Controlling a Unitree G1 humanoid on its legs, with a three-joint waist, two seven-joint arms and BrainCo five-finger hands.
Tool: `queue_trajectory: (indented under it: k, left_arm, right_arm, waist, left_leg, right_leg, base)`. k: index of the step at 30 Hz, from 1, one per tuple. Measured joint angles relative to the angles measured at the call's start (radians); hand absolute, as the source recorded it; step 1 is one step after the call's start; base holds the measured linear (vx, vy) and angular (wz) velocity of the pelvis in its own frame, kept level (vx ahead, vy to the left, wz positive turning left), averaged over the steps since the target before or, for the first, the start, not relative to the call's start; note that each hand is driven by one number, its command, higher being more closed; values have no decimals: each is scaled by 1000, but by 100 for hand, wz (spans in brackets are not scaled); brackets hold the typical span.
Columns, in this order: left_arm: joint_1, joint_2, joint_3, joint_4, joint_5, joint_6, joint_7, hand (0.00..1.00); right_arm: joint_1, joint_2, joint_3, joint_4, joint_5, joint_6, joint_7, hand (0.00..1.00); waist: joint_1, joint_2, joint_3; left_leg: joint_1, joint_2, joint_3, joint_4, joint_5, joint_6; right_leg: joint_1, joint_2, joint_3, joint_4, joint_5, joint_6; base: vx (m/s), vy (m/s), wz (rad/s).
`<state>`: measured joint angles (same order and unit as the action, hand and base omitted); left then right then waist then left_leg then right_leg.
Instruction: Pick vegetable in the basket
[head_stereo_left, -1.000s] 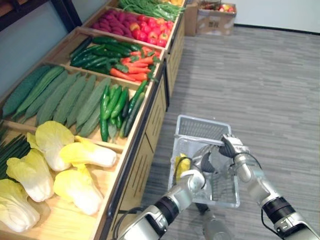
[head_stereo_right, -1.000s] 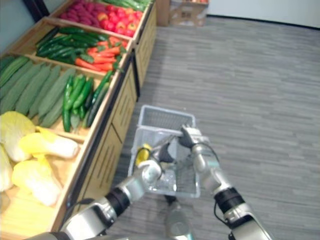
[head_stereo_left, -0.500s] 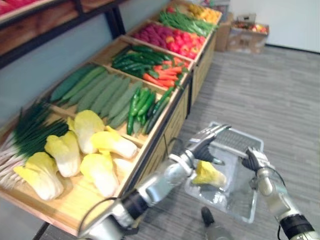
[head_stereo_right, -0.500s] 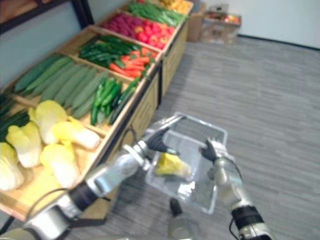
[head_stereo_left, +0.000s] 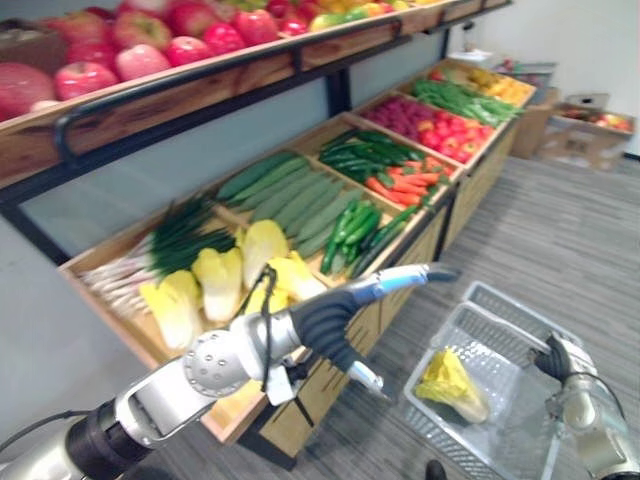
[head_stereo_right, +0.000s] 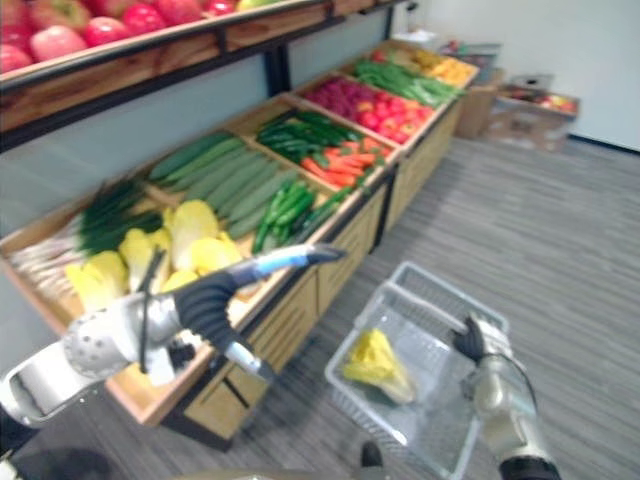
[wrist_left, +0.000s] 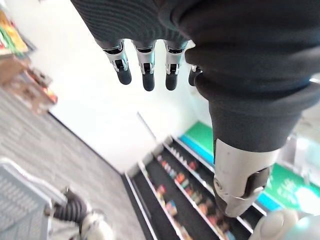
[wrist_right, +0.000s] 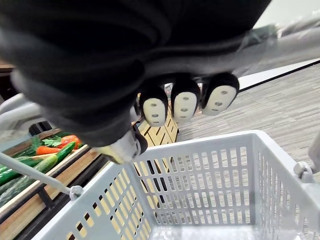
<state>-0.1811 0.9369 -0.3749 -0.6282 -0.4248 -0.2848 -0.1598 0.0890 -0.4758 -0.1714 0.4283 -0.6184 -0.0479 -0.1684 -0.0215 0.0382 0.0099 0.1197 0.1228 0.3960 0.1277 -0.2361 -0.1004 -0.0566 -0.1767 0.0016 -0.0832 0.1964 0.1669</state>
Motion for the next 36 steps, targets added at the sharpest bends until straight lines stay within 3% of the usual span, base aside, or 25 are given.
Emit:
queue_trajectory:
  k: [3,4,5,6,7,9,10,11,12,14,17,23,26,30,34,36]
  left_arm:
    - [181,-134,236,23,13,-4,56,0]
    - [251,-239,324,75,16,-12,97,0]
    - [294,-324,376,125,32,-11,135,0]
    - [341,-450,447,204,63,4,178,0]
    - [377,-566,516,275,145,31,246,0]
    - [417,-684,591,345,318,82,349,0]
    - [450,-746,633,393,438,114,411,0]
    - [474,-781,667,453,537,142,448,0]
    - [488,-796,689,498,597,164,467,0]
    - [487,-823,753,638,731,194,516,0]
    - [466,-822,796,789,825,221,576,0]
    - [433,-812,936,1208,878,286,677,0]
    - [443,-803,940,1389,878,302,676,0]
    - [452,-799,923,1594,898,330,620,0]
    - [451,-792,881,1641,908,337,534,0]
    - [449,-786,803,1643,908,328,498,0]
  right_arm:
    - [17,37,-105,81,-1,4,-6,100]
    - [27,63,-154,131,0,9,-24,100]
    - [36,81,-181,166,2,18,-36,100]
    - [44,108,-217,214,8,27,-43,100]
    - [52,132,-238,259,10,35,-56,100]
    - [60,157,-260,311,11,39,-70,100]
    - [66,171,-265,346,12,39,-74,100]
    - [68,183,-278,371,12,39,-76,100]
    - [72,186,-280,378,12,39,-77,100]
    - [85,187,-289,381,13,35,-86,100]
    - [95,187,-289,388,34,30,-109,100]
    - [105,204,-289,437,70,15,-150,100]
    - [102,207,-288,456,90,12,-155,100]
    - [88,206,-274,491,112,-5,-160,100]
    - [86,199,-249,491,117,-13,-160,100]
    - [80,197,-232,491,117,-14,-160,100]
  waist:
    - [2,-14,-6]
    - [7,-9,-23]
    - [16,-24,-23]
    - [33,-14,-29]
    - [45,-28,-23]
    - [54,-25,-25]
    - [53,-41,-21]
    - [55,-34,-26]
    - [55,-45,-20]
    - [53,-44,-21]
    - [50,-45,-21]
    - [37,-61,-27]
    - [29,-66,-28]
    - [22,-73,-28]
    - [17,-76,-27]
    - [4,-76,-27]
  left_leg:
    - [-37,-16,-81,-1,16,12]
    - [-54,-27,-116,-2,24,13]
    - [-67,-31,-140,-2,28,17]
    - [-76,-35,-166,-3,35,18]
    - [-89,-38,-192,-4,44,20]
    - [-108,-43,-222,-7,56,18]
    - [-115,-46,-247,-16,69,18]
    - [-119,-43,-267,-24,80,14]
    - [-122,-40,-276,-32,87,13]
    - [-120,-37,-295,-55,104,10]
    - [-120,-34,-304,-70,117,8]
    - [-116,-31,-324,-118,145,-1]
    - [-113,-31,-324,-125,151,0]
    - [-95,-28,-305,-127,151,1]
    - [-79,-22,-286,-126,143,-3]
    - [-77,-22,-274,-126,142,-2]
  right_leg:
    - [15,-20,-66,-9,-4,-6]
    - [24,-31,-100,-18,-12,-18]
    - [26,-35,-118,-21,-15,-21]
    - [31,-38,-139,-21,-19,-28]
    - [33,-41,-161,-21,-25,-35]
    - [36,-43,-187,-21,-33,-38]
    - [42,-45,-206,-21,-46,-38]
    - [45,-42,-227,-21,-47,-39]
    - [46,-39,-239,-21,-51,-45]
    - [45,-34,-257,-20,-55,-46]
    - [46,-32,-272,-19,-63,-53]
    - [44,-28,-298,-20,-77,-47]
    - [43,-28,-297,-21,-77,-46]
    - [45,-23,-275,-20,-70,-40]
    - [45,-17,-256,-20,-70,-40]
    - [42,-17,-248,-20,-70,-40]
  base:
    - [-26,-32,72]
    - [-25,-45,80]
    - [-13,-42,76]
    - [-22,-47,65]
    - [-23,-40,58]
    - [-23,-43,57]
    - [-16,-72,67]
    - [-10,-74,58]
    - [-15,-63,34]
    - [-40,-70,19]
    - [-46,-51,12]
    - [-22,-27,12]
    - [0,0,0]
    - [32,-3,-14]
    - [6,-5,-18]
    - [-25,-1,-9]
